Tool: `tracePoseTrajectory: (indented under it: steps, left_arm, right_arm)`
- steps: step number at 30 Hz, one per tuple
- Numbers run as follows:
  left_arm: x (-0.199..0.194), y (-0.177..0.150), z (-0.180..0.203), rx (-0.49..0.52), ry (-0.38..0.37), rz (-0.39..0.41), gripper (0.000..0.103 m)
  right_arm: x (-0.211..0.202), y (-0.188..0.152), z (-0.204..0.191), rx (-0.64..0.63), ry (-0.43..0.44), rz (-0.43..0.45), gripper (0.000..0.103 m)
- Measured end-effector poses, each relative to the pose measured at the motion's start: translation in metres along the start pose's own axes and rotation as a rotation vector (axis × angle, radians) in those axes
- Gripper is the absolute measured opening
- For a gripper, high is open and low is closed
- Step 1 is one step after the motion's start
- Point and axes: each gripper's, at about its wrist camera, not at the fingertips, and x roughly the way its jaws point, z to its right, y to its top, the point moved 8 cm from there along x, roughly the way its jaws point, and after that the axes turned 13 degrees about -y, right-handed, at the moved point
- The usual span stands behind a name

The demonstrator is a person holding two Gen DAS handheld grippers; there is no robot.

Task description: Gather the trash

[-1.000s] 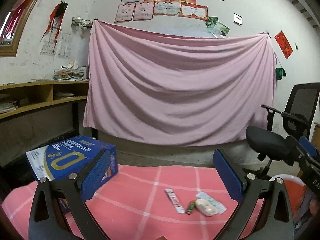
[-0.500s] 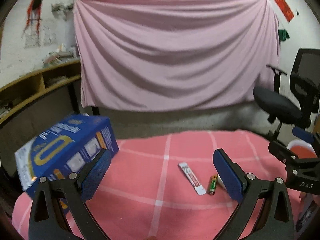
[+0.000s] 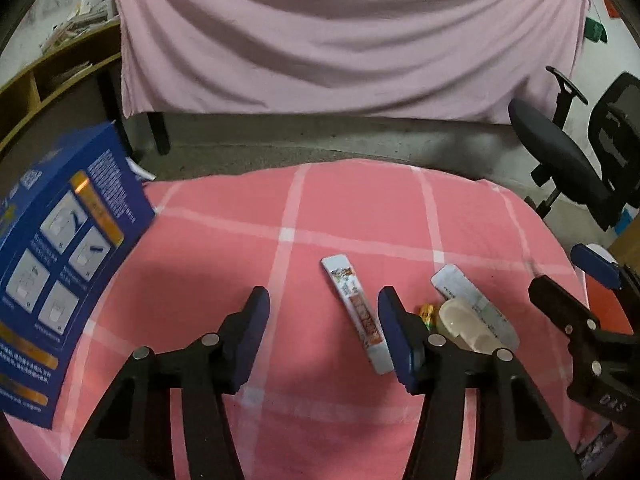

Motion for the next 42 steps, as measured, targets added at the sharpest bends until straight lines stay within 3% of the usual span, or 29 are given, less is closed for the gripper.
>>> tracePoseTrajectory:
  steps: [2,4,5,8,15,20,24,25,27,29,31,36,42]
  left_arm:
    - [0.006,-0.002,0.003,0.019,0.011,-0.028,0.033]
    - [0.012,-0.005,0.009,0.058,0.036,-0.054,0.029]
    - [0.013,-0.005,0.010,0.075,0.043,-0.058,0.021]
    - [0.012,-0.008,0.014,0.096,0.029,-0.067,0.015]
    - [-0.013,-0.032,0.013,0.092,-0.070,-0.047,0.009]
    - [-0.025,-0.040,0.013,0.056,-0.109,-0.026,0.009]
    - [-0.029,-0.037,0.012,0.010,-0.145,-0.018,0.009]
    - [-0.029,-0.036,0.012,0.000,-0.154,-0.020,0.009]
    - [-0.030,-0.034,0.011,0.006,-0.151,-0.021,0.009]
    - [-0.031,-0.036,0.015,0.014,-0.141,-0.022,0.009]
    - [-0.031,-0.035,0.015,0.016,-0.139,-0.024,0.009]
    - [-0.033,-0.036,0.014,0.014,-0.144,-0.021,0.009]
    - [-0.039,-0.039,0.021,0.036,-0.126,-0.008,0.006]
  right_arm:
    - [0.001,-0.001,-0.002,-0.008,0.005,-0.010,0.086]
    - [0.003,-0.001,-0.004,-0.023,0.009,-0.019,0.085]
    - [0.004,-0.001,-0.005,-0.029,0.011,-0.023,0.082]
    - [0.006,-0.003,-0.007,-0.045,0.009,-0.037,0.082]
    - [0.022,-0.014,-0.029,-0.152,0.026,-0.126,0.078]
    - [0.021,-0.020,-0.045,-0.247,0.021,-0.124,0.078]
    - [0.020,-0.020,-0.045,-0.254,0.019,-0.120,0.076]
    - [0.020,-0.020,-0.045,-0.250,0.024,-0.122,0.074]
    - [0.020,-0.020,-0.046,-0.249,0.046,-0.125,0.060]
    - [0.020,-0.022,-0.053,-0.259,0.078,-0.128,0.028]
    - [0.018,-0.023,-0.057,-0.274,0.085,-0.124,0.020]
    - [0.014,-0.021,-0.053,-0.253,0.101,-0.109,0.020]
    - [-0.001,-0.012,-0.046,-0.210,0.096,-0.027,0.019]
